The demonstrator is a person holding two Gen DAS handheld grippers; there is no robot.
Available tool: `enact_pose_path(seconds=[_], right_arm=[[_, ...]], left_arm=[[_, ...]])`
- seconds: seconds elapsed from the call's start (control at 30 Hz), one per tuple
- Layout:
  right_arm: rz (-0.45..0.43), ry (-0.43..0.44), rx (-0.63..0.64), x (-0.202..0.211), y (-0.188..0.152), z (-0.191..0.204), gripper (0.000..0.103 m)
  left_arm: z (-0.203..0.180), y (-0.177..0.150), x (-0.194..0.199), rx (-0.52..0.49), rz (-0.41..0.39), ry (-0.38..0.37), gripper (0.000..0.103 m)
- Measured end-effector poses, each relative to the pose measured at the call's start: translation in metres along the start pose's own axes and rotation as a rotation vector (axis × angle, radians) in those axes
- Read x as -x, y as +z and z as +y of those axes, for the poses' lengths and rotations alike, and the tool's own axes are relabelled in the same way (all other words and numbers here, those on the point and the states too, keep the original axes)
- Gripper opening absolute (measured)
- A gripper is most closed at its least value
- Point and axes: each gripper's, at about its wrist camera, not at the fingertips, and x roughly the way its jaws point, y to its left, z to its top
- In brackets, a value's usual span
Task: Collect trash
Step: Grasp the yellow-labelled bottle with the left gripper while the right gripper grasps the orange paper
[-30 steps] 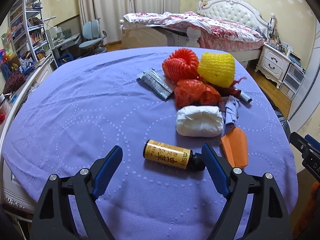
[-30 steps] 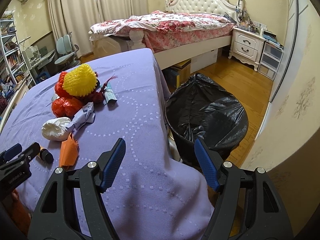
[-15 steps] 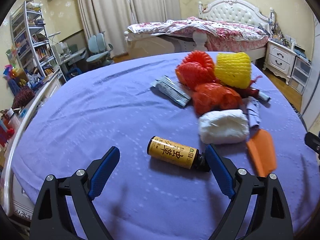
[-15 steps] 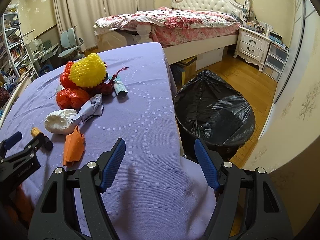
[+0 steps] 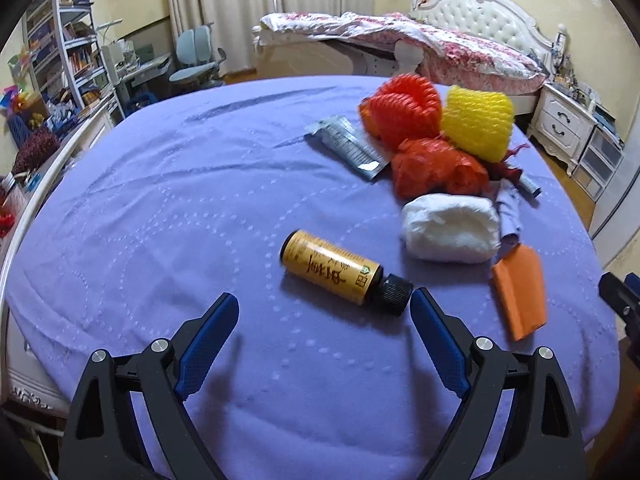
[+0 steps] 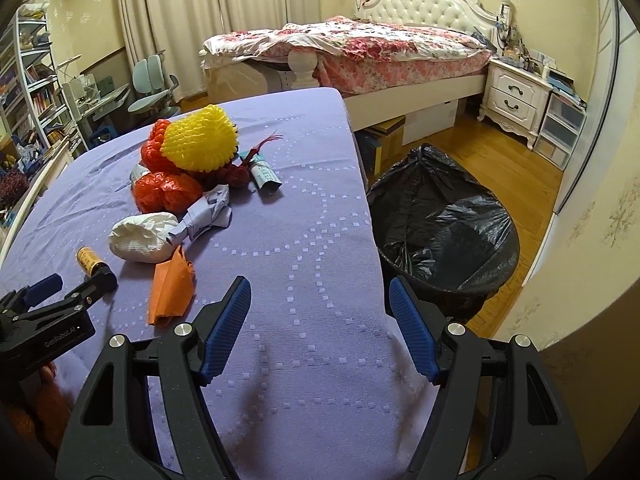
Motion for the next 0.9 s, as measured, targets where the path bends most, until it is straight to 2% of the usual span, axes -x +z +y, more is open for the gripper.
enact_pose_path(seconds=[0.17, 0.3, 0.43, 0.53, 0.6, 0.67, 0.73, 0.8, 0.87, 0.9], right_arm=[[-0.003, 0.013, 0.004, 0.0, 0.0, 0.002, 0.07], [0.001, 0.015, 0.001, 0.0, -0.001, 0.002, 0.07], [0.009, 0.011, 0.0, -0.004, -0.001, 0.001, 0.071], [0.012, 0.012, 0.001, -0.005, -0.001, 0.002, 0.071], [0.01, 0.015, 0.006, -0.005, -0.001, 0.003, 0.071], [0.009, 0.02, 0.012, -0.006, -0.001, 0.006, 0.071], [0.012, 0.025, 0.018, -0.008, -0.001, 0.009, 0.071], [0.017, 0.03, 0.029, -0.009, -0.001, 0.014, 0.071], [0.021, 0.034, 0.041, -0.01, -0.001, 0.018, 0.071], [0.02, 0.037, 0.046, -0.009, -0.002, 0.02, 0.071]], left_arm=[[0.02, -0.004, 0.0, 0.069, 0.048, -0.023, 0.087], [0.01, 0.005, 0.009, 0.059, 0.019, -0.057, 0.087], [-0.004, 0.016, 0.004, 0.006, -0.03, -0.015, 0.087], [-0.003, 0.021, -0.011, -0.001, -0.008, 0.011, 0.085], [0.003, 0.021, -0.018, 0.006, 0.025, -0.025, 0.066], [0.008, 0.018, -0.019, 0.009, 0.027, -0.046, 0.061], [0.01, 0.016, -0.018, -0.012, 0.019, -0.04, 0.052], [0.011, 0.015, -0.016, -0.03, 0.003, -0.045, 0.036], [0.013, 0.013, -0.015, -0.043, -0.007, -0.06, 0.028], [0.016, 0.012, -0.014, -0.046, -0.011, -0.071, 0.028]])
